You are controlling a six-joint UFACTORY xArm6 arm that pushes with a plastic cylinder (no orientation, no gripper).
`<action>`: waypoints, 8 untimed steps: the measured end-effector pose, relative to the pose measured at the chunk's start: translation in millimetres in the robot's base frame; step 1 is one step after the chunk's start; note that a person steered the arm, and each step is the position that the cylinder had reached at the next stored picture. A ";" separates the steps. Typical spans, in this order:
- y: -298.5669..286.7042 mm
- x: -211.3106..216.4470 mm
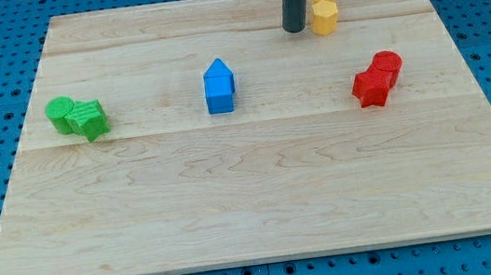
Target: Slide the yellow hexagon a bit right
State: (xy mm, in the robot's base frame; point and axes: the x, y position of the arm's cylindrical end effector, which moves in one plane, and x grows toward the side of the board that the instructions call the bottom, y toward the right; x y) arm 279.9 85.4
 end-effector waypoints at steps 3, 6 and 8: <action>-0.5 -1.2; -4.9 -1.2; 44.5 1.0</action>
